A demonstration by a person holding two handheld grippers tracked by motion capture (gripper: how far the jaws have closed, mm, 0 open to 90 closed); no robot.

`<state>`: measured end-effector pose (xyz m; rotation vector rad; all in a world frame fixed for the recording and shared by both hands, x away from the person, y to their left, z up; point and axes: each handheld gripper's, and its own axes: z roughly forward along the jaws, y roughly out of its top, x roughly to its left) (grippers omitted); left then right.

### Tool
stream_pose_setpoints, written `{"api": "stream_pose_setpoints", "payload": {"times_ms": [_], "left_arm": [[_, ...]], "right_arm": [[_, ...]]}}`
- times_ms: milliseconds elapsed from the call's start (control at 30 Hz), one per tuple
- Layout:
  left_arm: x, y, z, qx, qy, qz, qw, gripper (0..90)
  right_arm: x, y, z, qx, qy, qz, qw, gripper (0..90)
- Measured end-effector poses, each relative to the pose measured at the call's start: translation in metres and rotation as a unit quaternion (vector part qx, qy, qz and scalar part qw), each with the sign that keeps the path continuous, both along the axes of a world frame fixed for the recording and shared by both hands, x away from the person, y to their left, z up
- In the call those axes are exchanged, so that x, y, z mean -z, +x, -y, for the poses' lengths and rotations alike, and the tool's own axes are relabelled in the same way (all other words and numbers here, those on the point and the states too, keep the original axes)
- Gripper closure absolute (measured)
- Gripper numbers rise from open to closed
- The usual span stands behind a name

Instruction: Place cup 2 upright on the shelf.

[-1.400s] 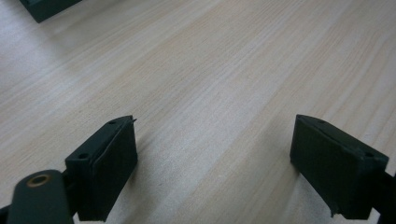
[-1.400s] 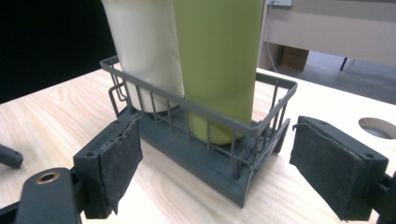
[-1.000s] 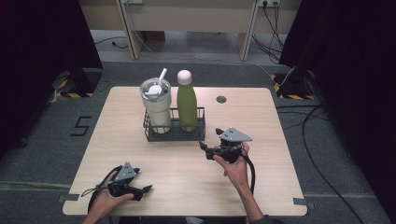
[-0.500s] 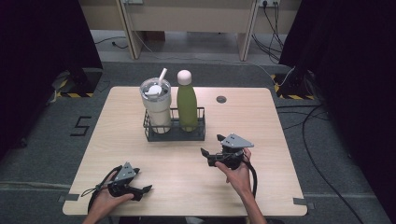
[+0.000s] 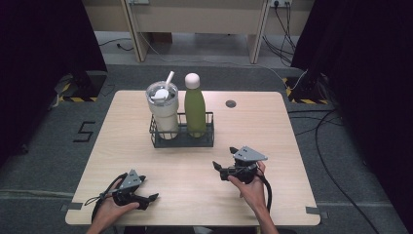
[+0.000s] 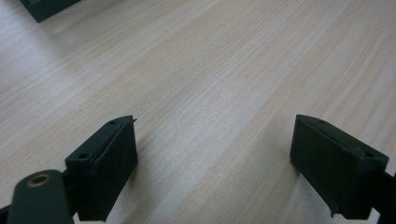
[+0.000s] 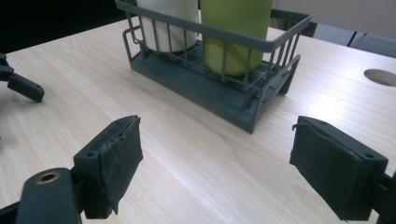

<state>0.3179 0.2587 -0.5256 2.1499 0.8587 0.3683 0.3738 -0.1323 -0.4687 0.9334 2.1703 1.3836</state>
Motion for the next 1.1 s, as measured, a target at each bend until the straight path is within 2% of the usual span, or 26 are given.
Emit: {"api": "stream_pose_setpoints", "payload": {"times_ms": [233, 533, 667, 800, 967, 1033, 1067, 1100], "left_arm": [[0.0, 0.0, 0.0, 0.0, 0.001, 0.0, 1.0, 14.0], [0.0, 0.0, 0.0, 0.0, 0.001, 0.0, 1.0, 14.0], [0.0, 0.0, 0.0, 0.0, 0.001, 0.0, 1.0, 14.0], [0.0, 0.0, 0.0, 0.0, 0.001, 0.0, 1.0, 14.0], [0.0, 0.0, 0.0, 0.0, 0.001, 0.0, 1.0, 14.0], [0.0, 0.0, 0.0, 0.0, 0.001, 0.0, 1.0, 14.0], [0.0, 0.0, 0.0, 0.0, 0.001, 0.0, 1.0, 14.0], [0.0, 0.0, 0.0, 0.0, 0.001, 0.0, 1.0, 14.0]], "right_arm": [[0.007, -0.006, 0.004, 0.0, -0.015, -0.011, 0.9998, 16.3], [0.013, -0.016, 0.013, 0.003, -0.016, -0.021, 0.9997, 16.3], [0.014, -0.02, 0.015, 0.009, -0.034, -0.018, 0.9992, 16.1], [0.014, -0.024, 0.015, 0.004, -0.045, -0.018, 0.9988, 16.3], [0.024, -0.03, 0.018, 0.005, -0.048, -0.038, 0.9981, 16.0], [0.025, -0.032, 0.02, 0.011, -0.067, -0.036, 0.9971, 15.7], [0.025, -0.034, 0.021, 0.012, -0.069, -0.033, 0.997, 16.2], [0.025, -0.035, 0.022, 0.011, -0.061, -0.035, 0.9975, 16.5]]}}
